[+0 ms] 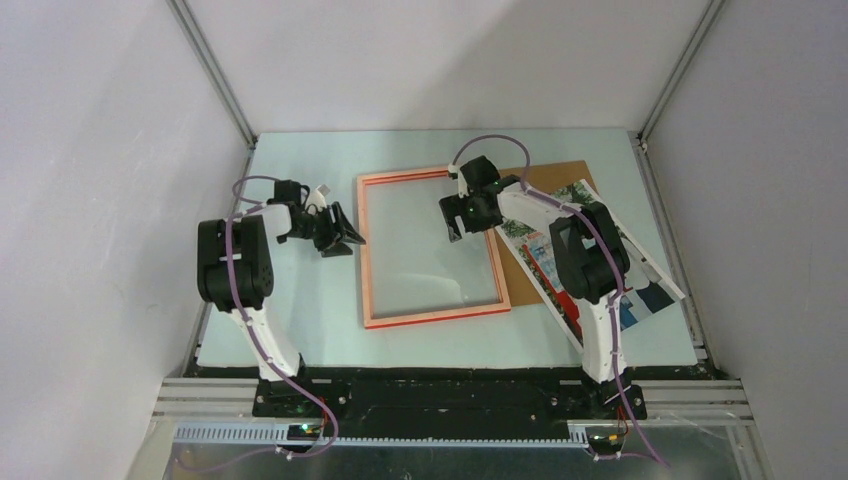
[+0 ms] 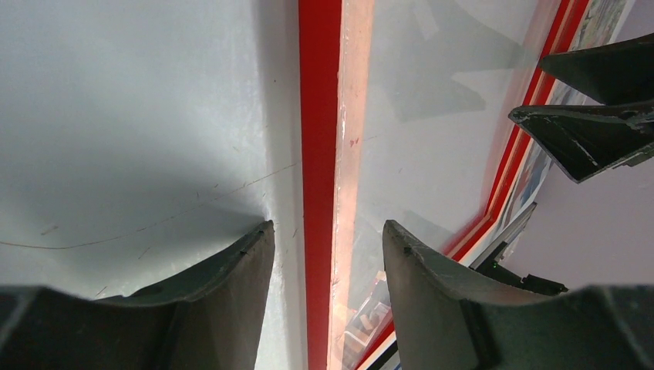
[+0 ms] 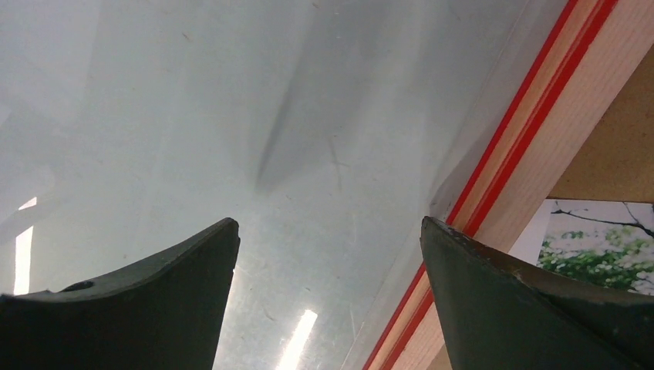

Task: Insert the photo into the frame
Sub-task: Pick up the photo frame item from the photo frame.

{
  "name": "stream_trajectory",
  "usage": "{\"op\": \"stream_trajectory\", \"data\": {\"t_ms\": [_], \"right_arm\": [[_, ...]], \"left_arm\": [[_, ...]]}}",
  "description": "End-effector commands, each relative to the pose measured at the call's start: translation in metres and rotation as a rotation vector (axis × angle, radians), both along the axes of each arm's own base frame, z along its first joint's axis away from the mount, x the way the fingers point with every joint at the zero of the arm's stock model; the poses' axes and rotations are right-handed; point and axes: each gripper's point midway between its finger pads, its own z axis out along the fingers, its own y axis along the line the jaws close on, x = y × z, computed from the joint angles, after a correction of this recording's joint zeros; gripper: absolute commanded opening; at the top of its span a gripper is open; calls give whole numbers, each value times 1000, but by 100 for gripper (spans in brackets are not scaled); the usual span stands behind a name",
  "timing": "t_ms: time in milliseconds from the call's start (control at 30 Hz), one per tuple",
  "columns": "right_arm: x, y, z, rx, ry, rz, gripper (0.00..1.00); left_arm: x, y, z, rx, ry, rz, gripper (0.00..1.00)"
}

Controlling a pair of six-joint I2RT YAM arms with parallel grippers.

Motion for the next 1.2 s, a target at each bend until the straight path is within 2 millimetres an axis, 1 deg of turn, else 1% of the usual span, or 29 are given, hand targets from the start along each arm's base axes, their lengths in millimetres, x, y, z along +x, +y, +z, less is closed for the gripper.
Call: {"op": "stream_trajectory", "data": {"t_ms": [0, 100, 233, 333, 433, 500, 667, 967, 1033, 1100, 1167], "right_arm": [[5, -5, -3, -45, -18, -46, 92], [5, -8, -4, -61, -24, -59, 93], [1, -5, -7, -61, -18, -59, 93], [-3, 1, -9, -46, -1, -47, 93], [-11, 11, -12, -8, 31, -22, 93], [-17, 20, -12, 19, 49, 2, 93], [-26, 35, -10, 79, 85, 42, 93], [-29, 42, -5, 124, 99, 63, 92], [-29, 42, -5, 125, 99, 64, 92], [-28, 41, -4, 126, 98, 63, 92], [-29, 41, -4, 128, 98, 65, 92]], "left_arm": [[11, 4, 8, 37, -51, 8, 61], [10, 4, 6, 38, -47, 8, 61], [10, 3, 4, 36, -42, 4, 61], [9, 1, 4, 27, -44, -3, 61], [9, -1, 4, 17, -46, -7, 60], [8, -2, 5, 10, -50, -11, 61], [6, -4, 7, -3, -55, -22, 61], [2, -6, 7, -12, -60, -32, 60], [3, -6, 7, -14, -62, -32, 57], [2, -7, 7, -23, -62, -39, 53], [2, -9, 8, -37, -64, -45, 46]]}}
